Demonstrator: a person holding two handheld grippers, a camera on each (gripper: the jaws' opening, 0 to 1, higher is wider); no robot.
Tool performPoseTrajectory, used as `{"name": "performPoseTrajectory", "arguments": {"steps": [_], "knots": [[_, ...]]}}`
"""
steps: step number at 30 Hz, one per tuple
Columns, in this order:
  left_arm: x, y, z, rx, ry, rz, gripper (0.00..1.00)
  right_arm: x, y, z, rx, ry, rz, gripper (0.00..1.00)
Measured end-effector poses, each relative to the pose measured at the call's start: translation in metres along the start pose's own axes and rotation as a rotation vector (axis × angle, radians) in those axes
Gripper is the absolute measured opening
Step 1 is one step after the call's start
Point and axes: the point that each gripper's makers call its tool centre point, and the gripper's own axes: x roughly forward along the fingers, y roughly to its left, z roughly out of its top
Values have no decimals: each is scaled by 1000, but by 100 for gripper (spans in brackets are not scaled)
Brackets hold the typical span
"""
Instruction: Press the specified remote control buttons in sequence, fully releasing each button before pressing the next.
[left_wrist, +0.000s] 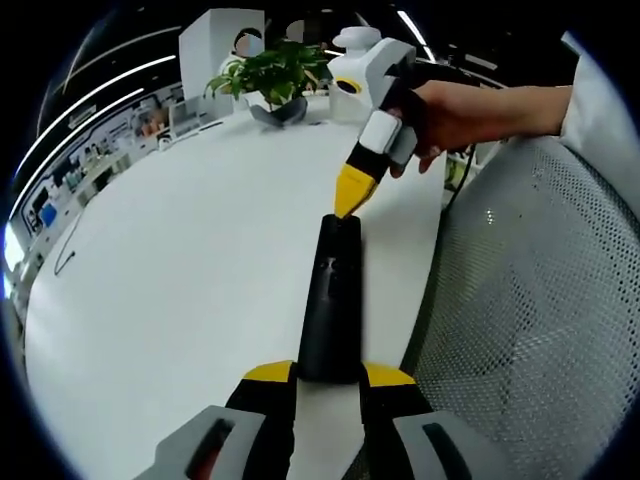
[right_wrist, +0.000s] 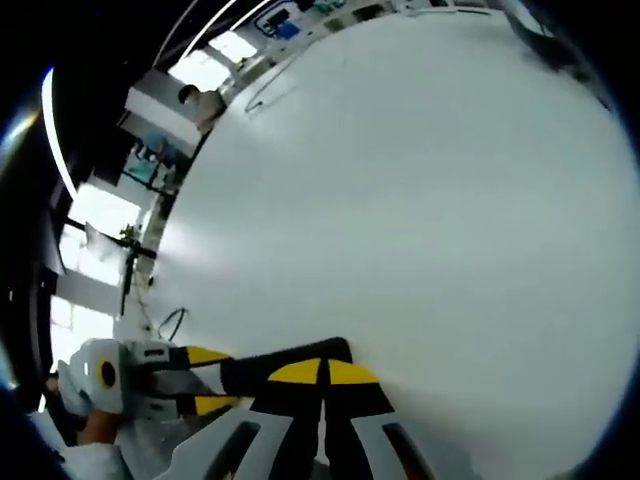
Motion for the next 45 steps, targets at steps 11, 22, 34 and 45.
{"name": "performPoseTrajectory", "arguments": {"steps": [11,22,34,45], "knots": [[0,-3,2,22,-6,-16,23,2,10,-5,-38,30,32,0],[1,-4,2,21,-5,-14,24,3,7,-8,-65,46,10,0],[3,-3,4,10,-22,-4,24,4,8,-8,-109,35,-4,0],[2,-4,4,19,-15,-13,23,3,13,-7,-95,39,18,0]]}}
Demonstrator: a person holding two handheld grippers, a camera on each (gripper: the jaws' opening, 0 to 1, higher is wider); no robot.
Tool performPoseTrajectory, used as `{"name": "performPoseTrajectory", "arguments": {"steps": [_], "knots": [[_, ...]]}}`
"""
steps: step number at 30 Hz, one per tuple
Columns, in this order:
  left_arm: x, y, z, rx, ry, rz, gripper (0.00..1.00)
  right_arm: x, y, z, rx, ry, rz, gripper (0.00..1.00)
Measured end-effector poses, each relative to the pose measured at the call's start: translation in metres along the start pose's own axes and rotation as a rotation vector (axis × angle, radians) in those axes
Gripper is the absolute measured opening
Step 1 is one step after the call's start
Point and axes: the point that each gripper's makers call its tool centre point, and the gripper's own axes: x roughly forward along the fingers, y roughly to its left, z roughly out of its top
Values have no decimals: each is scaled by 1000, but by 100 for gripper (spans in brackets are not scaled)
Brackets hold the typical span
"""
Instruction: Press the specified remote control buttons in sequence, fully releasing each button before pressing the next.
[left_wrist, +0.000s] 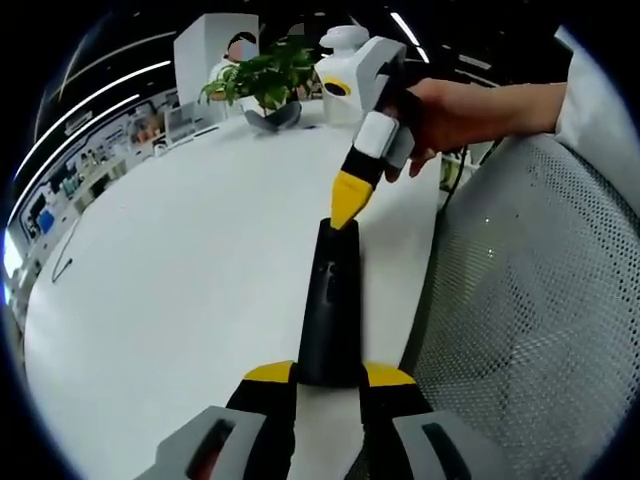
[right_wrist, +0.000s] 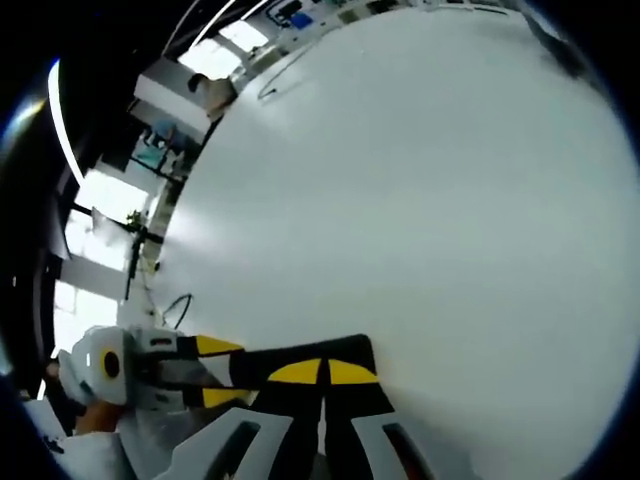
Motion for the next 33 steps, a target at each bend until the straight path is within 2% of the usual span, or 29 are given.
{"name": "performPoseTrajectory", "arguments": {"steps": [8,17,33], "knots": [[0,0,0,6,-1,-1,23,4,6,-4,-15,23,26,0],[0,0,0,5,-3,-1,23,6,6,-6,-30,37,15,0],[1,2,0,1,-8,0,24,6,4,-5,52,23,45,0]]}}
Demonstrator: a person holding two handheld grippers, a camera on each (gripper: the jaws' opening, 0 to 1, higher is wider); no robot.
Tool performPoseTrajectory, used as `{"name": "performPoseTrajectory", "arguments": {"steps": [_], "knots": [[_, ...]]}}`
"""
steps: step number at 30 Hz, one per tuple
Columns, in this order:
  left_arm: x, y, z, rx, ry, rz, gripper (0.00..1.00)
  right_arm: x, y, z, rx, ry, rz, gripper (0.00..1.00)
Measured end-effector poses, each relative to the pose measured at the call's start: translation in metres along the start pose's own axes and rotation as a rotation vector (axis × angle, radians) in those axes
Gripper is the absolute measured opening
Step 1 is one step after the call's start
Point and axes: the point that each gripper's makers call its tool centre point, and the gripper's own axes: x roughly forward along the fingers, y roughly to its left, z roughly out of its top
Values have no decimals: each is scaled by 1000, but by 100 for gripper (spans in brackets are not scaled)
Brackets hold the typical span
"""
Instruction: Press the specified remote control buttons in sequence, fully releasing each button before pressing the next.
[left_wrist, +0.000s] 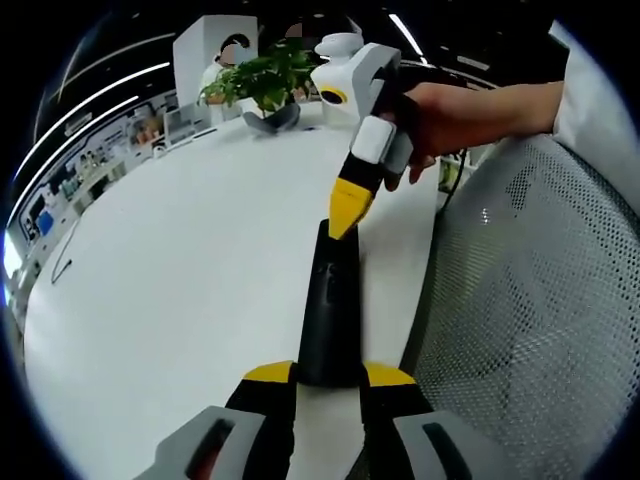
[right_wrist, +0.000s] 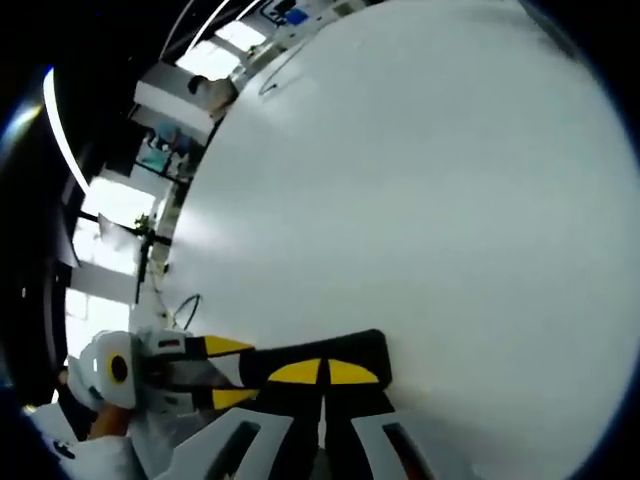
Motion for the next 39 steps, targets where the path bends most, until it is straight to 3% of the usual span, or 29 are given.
{"name": "performPoseTrajectory", "arguments": {"steps": [10,16,25,29,34,39], "knots": [[0,0,0,2,0,-1,24,0,0,0,52,-2,20,0],[0,0,0,3,1,-1,24,0,1,-1,19,-4,3,0],[0,0,0,7,1,-3,23,0,3,-1,-134,10,-49,0],[1,-2,1,8,1,-10,23,-1,1,-1,-156,14,-65,0],[1,-5,1,23,0,-23,23,-7,4,8,-177,-43,-62,0],[1,-7,1,37,0,-36,23,-2,8,4,-185,-16,-49,0]]}}
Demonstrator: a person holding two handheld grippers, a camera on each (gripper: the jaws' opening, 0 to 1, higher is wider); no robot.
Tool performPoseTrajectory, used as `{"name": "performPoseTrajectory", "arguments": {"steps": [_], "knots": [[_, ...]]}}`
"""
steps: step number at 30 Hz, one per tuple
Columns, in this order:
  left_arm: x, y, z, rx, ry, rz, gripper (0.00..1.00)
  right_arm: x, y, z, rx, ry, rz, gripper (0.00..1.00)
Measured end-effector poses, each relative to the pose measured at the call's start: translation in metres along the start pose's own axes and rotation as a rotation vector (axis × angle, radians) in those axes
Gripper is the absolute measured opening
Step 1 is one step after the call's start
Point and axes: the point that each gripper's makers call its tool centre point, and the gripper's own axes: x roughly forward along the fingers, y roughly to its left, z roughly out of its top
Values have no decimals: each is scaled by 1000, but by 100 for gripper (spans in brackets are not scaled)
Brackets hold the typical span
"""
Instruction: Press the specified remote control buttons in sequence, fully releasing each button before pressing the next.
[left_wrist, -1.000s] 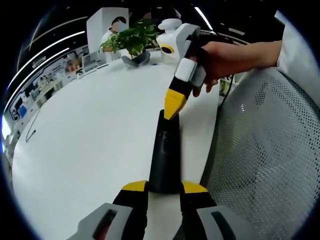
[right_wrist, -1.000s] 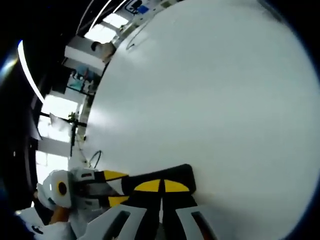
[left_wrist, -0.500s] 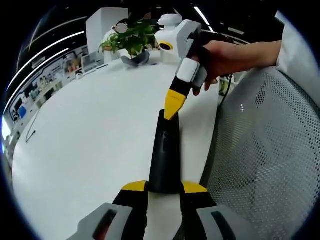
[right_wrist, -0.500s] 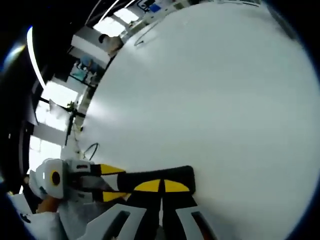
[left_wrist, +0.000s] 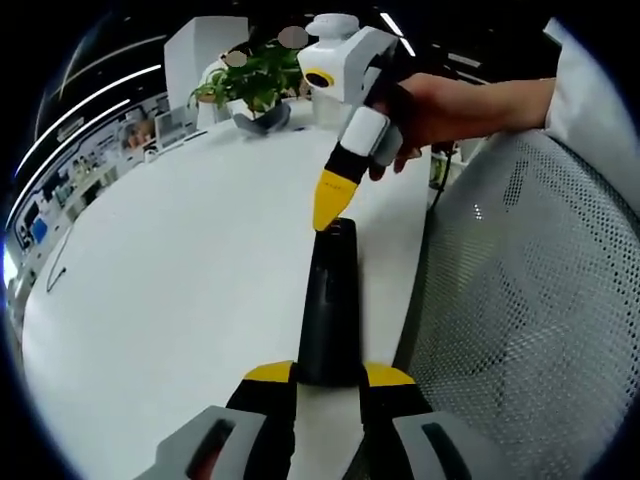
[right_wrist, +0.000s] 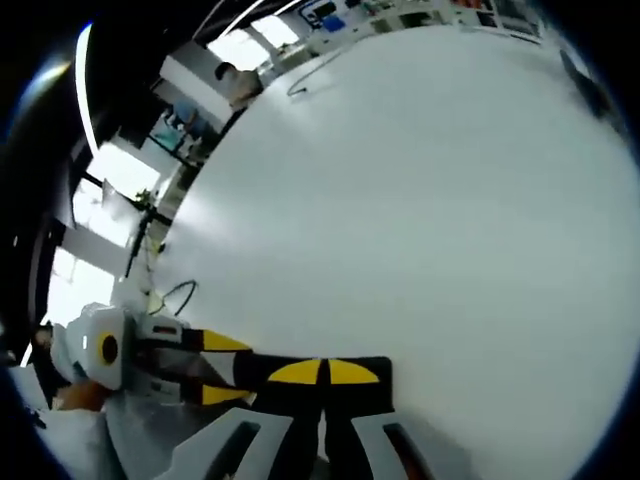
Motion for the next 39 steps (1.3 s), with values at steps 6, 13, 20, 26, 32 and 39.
{"name": "performPoseTrajectory", "arguments": {"steps": [6,13,20,26,32,39], "knots": [[0,-1,0,10,0,-8,23,6,3,-9,-52,51,-9,0],[0,-2,0,11,-2,-7,23,7,1,-10,-85,57,-18,0],[-1,1,0,-5,2,6,24,7,1,-10,-83,47,-28,0],[0,1,0,-2,11,5,24,6,1,-14,-63,75,-31,0],[0,1,0,4,16,2,24,5,1,-19,-42,98,-14,0],[0,2,0,4,17,1,24,4,2,-24,-27,122,-20,0]]}}
